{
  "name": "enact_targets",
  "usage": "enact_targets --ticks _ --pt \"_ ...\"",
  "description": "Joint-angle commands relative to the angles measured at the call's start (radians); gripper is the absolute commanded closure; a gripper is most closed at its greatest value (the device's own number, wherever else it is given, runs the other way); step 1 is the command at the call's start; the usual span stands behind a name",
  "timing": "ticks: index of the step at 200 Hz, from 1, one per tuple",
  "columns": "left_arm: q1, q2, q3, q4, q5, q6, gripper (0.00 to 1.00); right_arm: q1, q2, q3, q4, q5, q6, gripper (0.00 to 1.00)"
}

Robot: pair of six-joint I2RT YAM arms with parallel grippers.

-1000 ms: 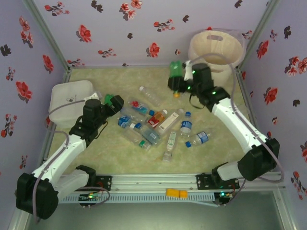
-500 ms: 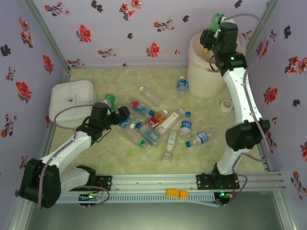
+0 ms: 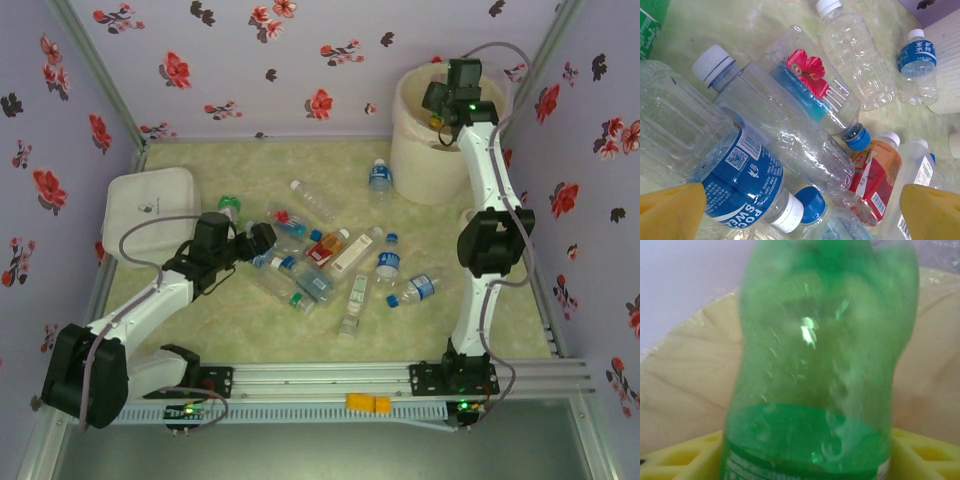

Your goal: Put the plastic bottles in the bin

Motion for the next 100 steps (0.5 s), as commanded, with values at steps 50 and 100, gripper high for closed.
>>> enact_targets --ticks 50,100 --pt "-0.004 -0.016 0.094 -0.102 -0.045 0.07 0.0 0.004 -0.103 0.006 0.003 -0.01 -0.018 0.0" --pt "0.036 -0.026 0.129 -0.196 -0.168 0.141 0.0 0.05 -0.354 -0.264 0.066 -0.122 0.0 0.0"
